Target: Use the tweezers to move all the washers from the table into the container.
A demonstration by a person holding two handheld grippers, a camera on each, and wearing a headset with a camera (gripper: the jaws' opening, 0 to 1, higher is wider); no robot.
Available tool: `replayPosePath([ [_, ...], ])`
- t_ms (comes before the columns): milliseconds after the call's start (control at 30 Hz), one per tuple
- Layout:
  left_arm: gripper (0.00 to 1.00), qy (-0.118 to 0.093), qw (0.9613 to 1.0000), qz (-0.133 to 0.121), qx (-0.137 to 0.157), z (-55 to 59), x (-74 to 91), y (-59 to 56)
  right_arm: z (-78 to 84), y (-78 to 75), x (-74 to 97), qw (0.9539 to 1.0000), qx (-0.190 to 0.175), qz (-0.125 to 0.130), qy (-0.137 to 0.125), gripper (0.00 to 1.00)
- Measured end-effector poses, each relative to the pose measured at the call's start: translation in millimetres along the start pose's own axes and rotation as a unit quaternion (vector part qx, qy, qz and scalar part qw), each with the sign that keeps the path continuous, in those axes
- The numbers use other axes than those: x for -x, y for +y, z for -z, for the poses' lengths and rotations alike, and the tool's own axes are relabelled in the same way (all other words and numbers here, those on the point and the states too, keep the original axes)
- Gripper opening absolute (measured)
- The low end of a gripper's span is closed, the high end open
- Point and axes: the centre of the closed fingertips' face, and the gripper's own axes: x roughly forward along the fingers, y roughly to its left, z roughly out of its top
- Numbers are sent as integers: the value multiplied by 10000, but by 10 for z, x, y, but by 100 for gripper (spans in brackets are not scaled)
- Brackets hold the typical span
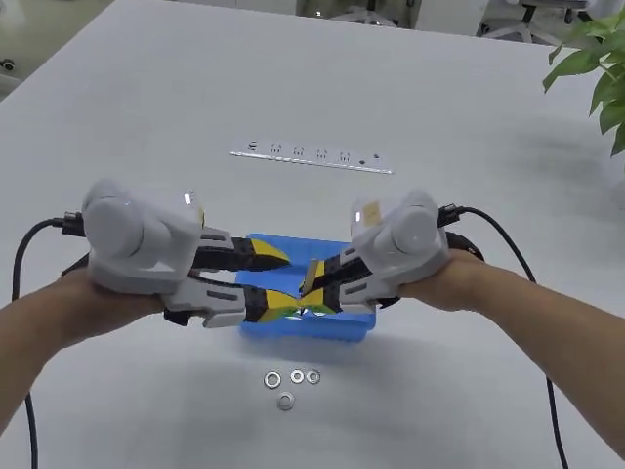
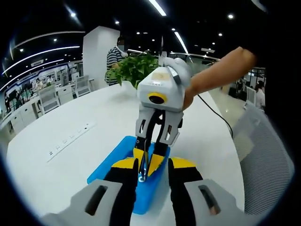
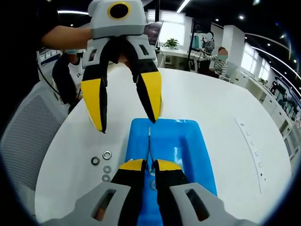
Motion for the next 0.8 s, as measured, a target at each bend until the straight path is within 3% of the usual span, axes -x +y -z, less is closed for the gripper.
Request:
replayPosePath([
  [300, 21, 170, 9997, -28, -149, -10, -109, 87, 19, 16, -22, 10000, 16, -46, 31, 10],
  [800, 8, 291, 9987, 110, -401, -31, -212, 77, 10, 24, -23, 10000, 57, -67, 11, 10],
])
